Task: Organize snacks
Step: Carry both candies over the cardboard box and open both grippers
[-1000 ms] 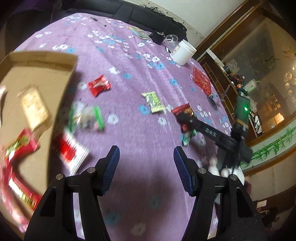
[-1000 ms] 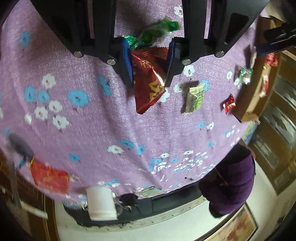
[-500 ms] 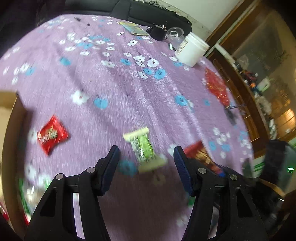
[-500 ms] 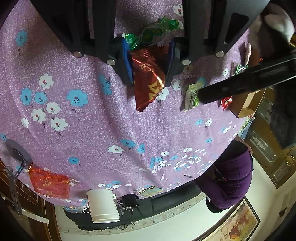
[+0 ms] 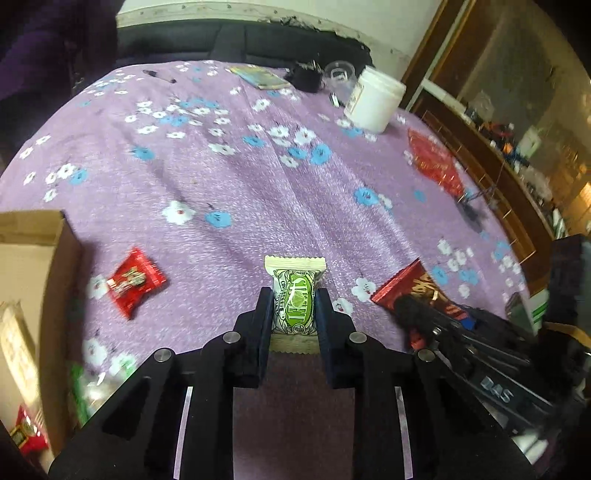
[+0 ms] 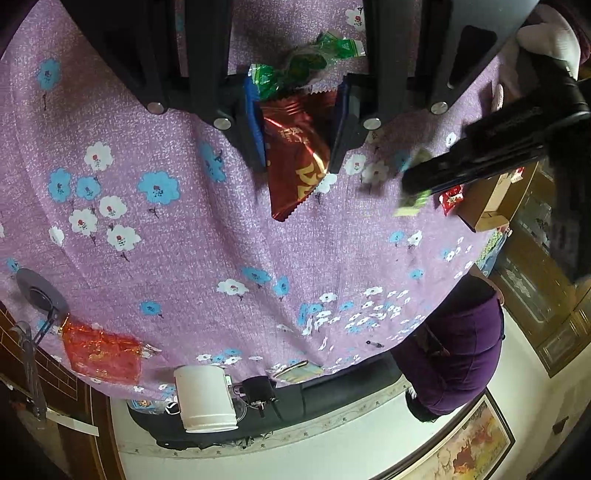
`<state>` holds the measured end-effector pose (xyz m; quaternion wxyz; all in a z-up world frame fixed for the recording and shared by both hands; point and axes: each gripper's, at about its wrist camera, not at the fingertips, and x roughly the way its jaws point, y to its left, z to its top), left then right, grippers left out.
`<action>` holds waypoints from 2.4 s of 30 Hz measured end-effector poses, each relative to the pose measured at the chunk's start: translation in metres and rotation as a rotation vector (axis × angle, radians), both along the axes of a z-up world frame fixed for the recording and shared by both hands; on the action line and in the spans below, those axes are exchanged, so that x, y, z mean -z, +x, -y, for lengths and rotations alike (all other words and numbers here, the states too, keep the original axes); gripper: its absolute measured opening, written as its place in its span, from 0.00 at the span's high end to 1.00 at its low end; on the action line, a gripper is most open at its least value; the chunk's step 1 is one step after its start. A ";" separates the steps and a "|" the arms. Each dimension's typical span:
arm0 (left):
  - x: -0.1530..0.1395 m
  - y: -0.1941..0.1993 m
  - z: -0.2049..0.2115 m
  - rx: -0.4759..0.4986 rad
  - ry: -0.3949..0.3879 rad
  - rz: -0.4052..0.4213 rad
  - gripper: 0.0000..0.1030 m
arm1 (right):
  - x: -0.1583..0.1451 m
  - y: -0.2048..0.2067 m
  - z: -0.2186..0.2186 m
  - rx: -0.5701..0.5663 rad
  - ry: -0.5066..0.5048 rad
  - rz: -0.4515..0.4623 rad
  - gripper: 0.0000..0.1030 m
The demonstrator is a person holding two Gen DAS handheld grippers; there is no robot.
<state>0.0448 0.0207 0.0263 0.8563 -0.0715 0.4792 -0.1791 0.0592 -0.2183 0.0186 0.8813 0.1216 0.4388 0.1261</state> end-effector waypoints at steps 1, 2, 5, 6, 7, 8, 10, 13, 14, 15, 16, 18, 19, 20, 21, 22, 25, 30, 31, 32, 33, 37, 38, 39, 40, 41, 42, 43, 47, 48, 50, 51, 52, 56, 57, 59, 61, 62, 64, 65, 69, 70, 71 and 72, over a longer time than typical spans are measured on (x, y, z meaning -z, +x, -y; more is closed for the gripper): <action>-0.004 -0.004 -0.004 -0.005 -0.015 0.008 0.79 | 0.000 0.000 0.001 0.002 0.002 0.002 0.66; -0.009 -0.009 -0.009 -0.010 -0.032 0.017 0.79 | -0.001 0.000 0.001 0.002 0.004 0.003 0.66; -0.023 -0.025 -0.027 -0.035 -0.079 0.042 0.79 | -0.002 -0.002 0.000 -0.004 0.004 0.012 0.66; -0.028 -0.029 -0.034 -0.047 -0.092 0.049 0.79 | -0.003 -0.002 -0.001 -0.005 0.003 0.016 0.66; -0.032 -0.036 -0.044 -0.060 -0.102 0.057 0.79 | -0.003 -0.004 -0.001 -0.006 0.003 0.021 0.66; -0.037 -0.042 -0.054 -0.078 -0.109 0.067 0.79 | -0.004 -0.005 -0.001 -0.007 0.004 0.024 0.66; -0.045 -0.053 -0.076 -0.115 -0.103 0.087 0.79 | -0.004 -0.007 -0.002 -0.007 0.007 0.028 0.66; -0.053 -0.069 -0.117 -0.190 -0.082 0.117 0.79 | -0.004 -0.010 -0.005 -0.010 0.002 0.033 0.66; -0.055 -0.074 -0.133 -0.221 -0.076 0.123 0.79 | -0.004 -0.011 -0.007 -0.011 -0.004 0.036 0.66; -0.055 -0.079 -0.147 -0.249 -0.074 0.124 0.79 | -0.004 -0.012 -0.010 -0.014 -0.013 0.041 0.66; -0.054 -0.084 -0.163 -0.280 -0.077 0.122 0.79 | -0.005 -0.014 -0.014 -0.021 -0.023 0.047 0.66; -0.050 -0.095 -0.195 -0.337 -0.077 0.110 0.79 | -0.009 -0.016 -0.021 -0.033 -0.041 0.061 0.66; -0.048 -0.101 -0.206 -0.359 -0.076 0.105 0.79 | -0.013 -0.019 -0.026 -0.043 -0.053 0.074 0.66; -0.046 -0.107 -0.214 -0.373 -0.074 0.101 0.79 | -0.017 -0.023 -0.032 -0.055 -0.064 0.086 0.66; -0.044 -0.112 -0.223 -0.386 -0.072 0.099 0.79 | -0.020 -0.026 -0.038 -0.068 -0.071 0.095 0.66; -0.042 -0.120 -0.232 -0.402 -0.068 0.098 0.79 | -0.024 -0.030 -0.045 -0.084 -0.070 0.101 0.66; -0.036 -0.135 -0.250 -0.442 -0.062 0.095 0.79 | -0.033 -0.041 -0.073 -0.161 -0.046 0.092 0.66; -0.025 -0.147 -0.271 -0.487 -0.082 0.077 0.79 | -0.046 -0.054 -0.138 -0.321 -0.035 0.080 0.66; -0.023 -0.148 -0.274 -0.493 -0.087 0.072 0.79 | -0.047 -0.056 -0.152 -0.351 -0.027 0.074 0.66; -0.021 -0.147 -0.276 -0.497 -0.090 0.067 0.79 | -0.048 -0.057 -0.167 -0.383 -0.020 0.065 0.66; -0.020 -0.147 -0.278 -0.499 -0.089 0.063 0.79 | -0.049 -0.058 -0.179 -0.408 -0.015 0.057 0.66; -0.013 -0.146 -0.287 -0.522 -0.107 0.046 0.79 | -0.047 -0.061 -0.233 -0.500 -0.036 0.035 0.66; -0.013 -0.147 -0.290 -0.531 -0.114 0.045 0.79 | -0.045 -0.061 -0.245 -0.518 -0.049 0.031 0.66; -0.013 -0.149 -0.292 -0.537 -0.120 0.042 0.79 | -0.043 -0.061 -0.255 -0.532 -0.060 0.026 0.66; -0.013 -0.150 -0.294 -0.538 -0.131 0.042 0.79 | -0.041 -0.060 -0.265 -0.545 -0.071 0.021 0.66; -0.013 -0.151 -0.295 -0.536 -0.147 0.043 0.79 | -0.038 -0.059 -0.274 -0.557 -0.081 0.014 0.66; -0.013 -0.153 -0.297 -0.534 -0.156 0.046 0.79 | -0.036 -0.059 -0.283 -0.566 -0.089 0.008 0.66; -0.014 -0.155 -0.298 -0.533 -0.162 0.051 0.79 | -0.034 -0.057 -0.291 -0.574 -0.099 0.003 0.66; -0.019 -0.164 -0.302 -0.544 -0.166 0.064 0.79 | -0.028 -0.052 -0.317 -0.589 -0.142 0.005 0.66; -0.021 -0.166 -0.303 -0.548 -0.160 0.068 0.78 | -0.028 -0.051 -0.321 -0.591 -0.151 0.008 0.65; -0.026 -0.172 -0.300 -0.556 -0.137 0.083 0.78 | -0.024 -0.047 -0.329 -0.594 -0.161 0.011 0.65; -0.029 -0.174 -0.298 -0.558 -0.121 0.091 0.78 | -0.022 -0.045 -0.332 -0.592 -0.166 0.008 0.63; -0.031 -0.177 -0.295 -0.560 -0.099 0.098 0.78 | -0.020 -0.044 -0.334 -0.590 -0.172 0.002 0.62; -0.040 -0.184 -0.281 -0.556 -0.010 0.139 0.78 | -0.022 -0.045 -0.331 -0.581 -0.172 0.009 0.55; -0.041 -0.185 -0.278 -0.555 0.008 0.147 0.78 | -0.024 -0.047 -0.328 -0.578 -0.169 0.013 0.53; -0.044 -0.186 -0.270 -0.551 0.041 0.164 0.78 | -0.028 -0.051 -0.321 -0.570 -0.163 0.023 0.52; -0.047 -0.187 -0.263 -0.545 0.072 0.178 0.78 | -0.033 -0.055 -0.311 -0.558 -0.151 0.033 0.52; -0.048 -0.189 -0.259 -0.541 0.091 0.185 0.78 | -0.035 -0.056 -0.306 -0.551 -0.144 0.036 0.52; -0.051 -0.189 -0.250 -0.527 0.126 0.196 0.78 | -0.039 -0.058 -0.294 -0.536 -0.128 0.041 0.52; -0.052 -0.189 -0.246 -0.521 0.136 0.199 0.78 | -0.041 -0.059 -0.287 -0.526 -0.118 0.044 0.52; -0.056 -0.188 -0.230 -0.502 0.179 0.209 0.78 | -0.047 -0.064 -0.260 -0.493 -0.087 0.053 0.51; -0.057 -0.188 -0.226 -0.497 0.189 0.210 0.78 | -0.048 -0.066 -0.253 -0.483 -0.083 0.057 0.51; -0.058 -0.187 -0.221 -0.492 0.201 0.211 0.78 | -0.049 -0.067 -0.246 -0.475 -0.080 0.060 0.50; -0.058 -0.187 -0.218 -0.489 0.211 0.213 0.78 | -0.049 -0.069 -0.240 -0.468 -0.079 0.063 0.49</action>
